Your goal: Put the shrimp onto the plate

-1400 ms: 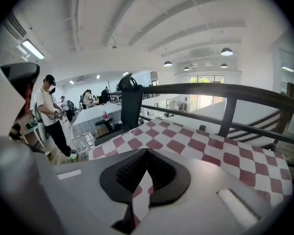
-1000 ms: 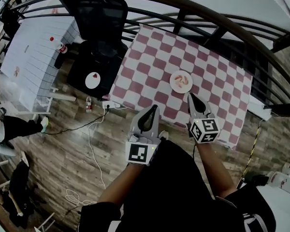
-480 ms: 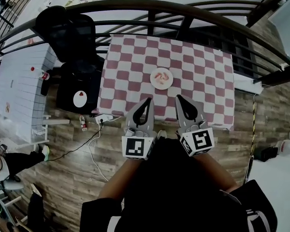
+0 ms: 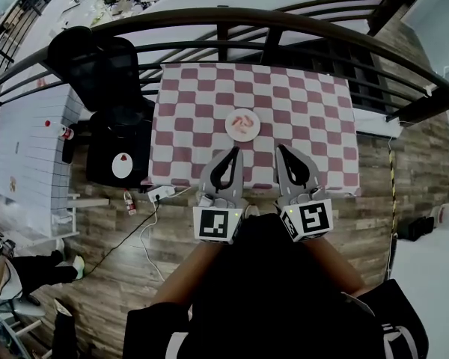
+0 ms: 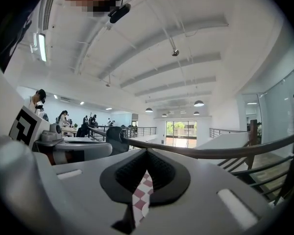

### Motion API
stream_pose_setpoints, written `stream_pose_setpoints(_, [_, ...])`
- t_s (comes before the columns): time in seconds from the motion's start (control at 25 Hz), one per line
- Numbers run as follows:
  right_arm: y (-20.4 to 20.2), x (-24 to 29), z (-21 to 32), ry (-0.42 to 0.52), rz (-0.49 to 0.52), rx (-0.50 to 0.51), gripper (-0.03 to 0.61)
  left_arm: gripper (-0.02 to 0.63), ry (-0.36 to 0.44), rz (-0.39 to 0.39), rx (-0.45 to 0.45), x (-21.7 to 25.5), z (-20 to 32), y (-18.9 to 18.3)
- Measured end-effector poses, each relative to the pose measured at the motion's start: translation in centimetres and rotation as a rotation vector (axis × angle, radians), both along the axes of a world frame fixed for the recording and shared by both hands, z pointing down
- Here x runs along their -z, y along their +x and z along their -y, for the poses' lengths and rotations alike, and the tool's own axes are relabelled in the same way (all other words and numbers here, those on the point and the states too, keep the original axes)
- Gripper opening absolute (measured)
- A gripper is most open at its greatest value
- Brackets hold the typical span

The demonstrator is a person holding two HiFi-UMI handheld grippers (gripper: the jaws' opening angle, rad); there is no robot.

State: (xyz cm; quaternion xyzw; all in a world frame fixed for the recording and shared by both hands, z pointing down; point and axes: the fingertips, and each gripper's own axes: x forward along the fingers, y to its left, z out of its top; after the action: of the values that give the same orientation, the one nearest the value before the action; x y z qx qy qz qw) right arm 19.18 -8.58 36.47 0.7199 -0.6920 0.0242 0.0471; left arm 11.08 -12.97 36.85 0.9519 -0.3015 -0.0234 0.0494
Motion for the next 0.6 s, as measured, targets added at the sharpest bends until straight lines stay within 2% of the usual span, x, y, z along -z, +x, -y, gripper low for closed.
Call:
stream_pose_setpoints(0.32, [-2.1, -0.3, -0.4, -0.032, 0.0, 0.044, -0.005, 0.008, -0.003, 0.002, 0.001, -0.2, -0.5, -0.6])
stream_pose_setpoints(0.6, [-2.5, -0.2, -0.7, -0.023, -0.011, 0.02, -0.005, 0.008, -0.001, -0.001, -0.004, -0.3, -0.7, -1.3])
